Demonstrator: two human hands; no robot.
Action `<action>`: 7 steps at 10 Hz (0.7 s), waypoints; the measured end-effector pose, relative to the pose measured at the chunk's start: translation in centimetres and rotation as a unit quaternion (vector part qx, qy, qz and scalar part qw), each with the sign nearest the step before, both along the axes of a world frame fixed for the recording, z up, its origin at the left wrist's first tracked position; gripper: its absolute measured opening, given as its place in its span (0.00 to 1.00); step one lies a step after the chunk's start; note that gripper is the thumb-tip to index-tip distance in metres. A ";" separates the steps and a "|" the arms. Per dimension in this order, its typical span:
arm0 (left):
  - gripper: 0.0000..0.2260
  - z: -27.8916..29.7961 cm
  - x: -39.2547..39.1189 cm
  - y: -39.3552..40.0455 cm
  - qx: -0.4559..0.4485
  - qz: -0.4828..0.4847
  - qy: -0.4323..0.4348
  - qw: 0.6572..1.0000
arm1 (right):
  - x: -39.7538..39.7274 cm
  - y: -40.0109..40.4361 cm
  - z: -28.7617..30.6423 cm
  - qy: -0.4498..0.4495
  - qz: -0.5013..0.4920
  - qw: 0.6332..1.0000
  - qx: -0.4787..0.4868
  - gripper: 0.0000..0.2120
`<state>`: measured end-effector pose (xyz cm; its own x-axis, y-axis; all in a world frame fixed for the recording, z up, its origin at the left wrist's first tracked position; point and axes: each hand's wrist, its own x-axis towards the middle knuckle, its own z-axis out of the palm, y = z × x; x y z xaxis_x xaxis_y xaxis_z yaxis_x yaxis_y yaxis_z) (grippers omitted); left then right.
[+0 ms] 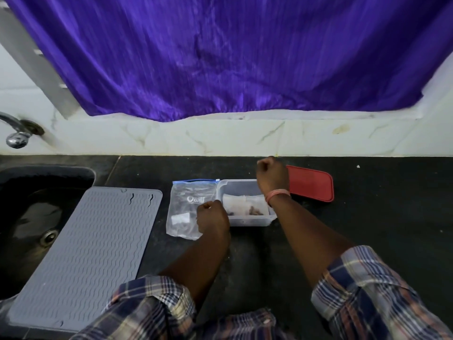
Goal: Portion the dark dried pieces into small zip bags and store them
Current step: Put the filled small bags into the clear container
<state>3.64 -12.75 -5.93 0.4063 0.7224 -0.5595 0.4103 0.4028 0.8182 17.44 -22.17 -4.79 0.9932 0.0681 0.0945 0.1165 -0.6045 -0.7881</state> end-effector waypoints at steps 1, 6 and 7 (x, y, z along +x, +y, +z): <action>0.16 0.2 0.5 0.0 0.034 -0.009 0.005 0.999 | 2.1 -3.4 -0.1 -0.020 -0.049 0.997 -0.049 0.09; 0.15 -1.3 1.2 1.8 0.054 0.021 0.042 0.997 | 1.9 -12.3 -8.3 -0.022 0.084 0.888 -0.451 0.15; 0.15 -1.4 1.3 1.8 0.049 0.012 0.019 0.999 | 2.4 -11.2 -6.8 -0.071 0.044 0.914 -0.398 0.14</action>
<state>4.95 -10.96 -7.29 0.3684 0.7839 -0.4998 0.4328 0.3312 0.8385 19.80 -33.38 -11.60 0.9621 0.2508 0.1071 0.2594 -0.9628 -0.0759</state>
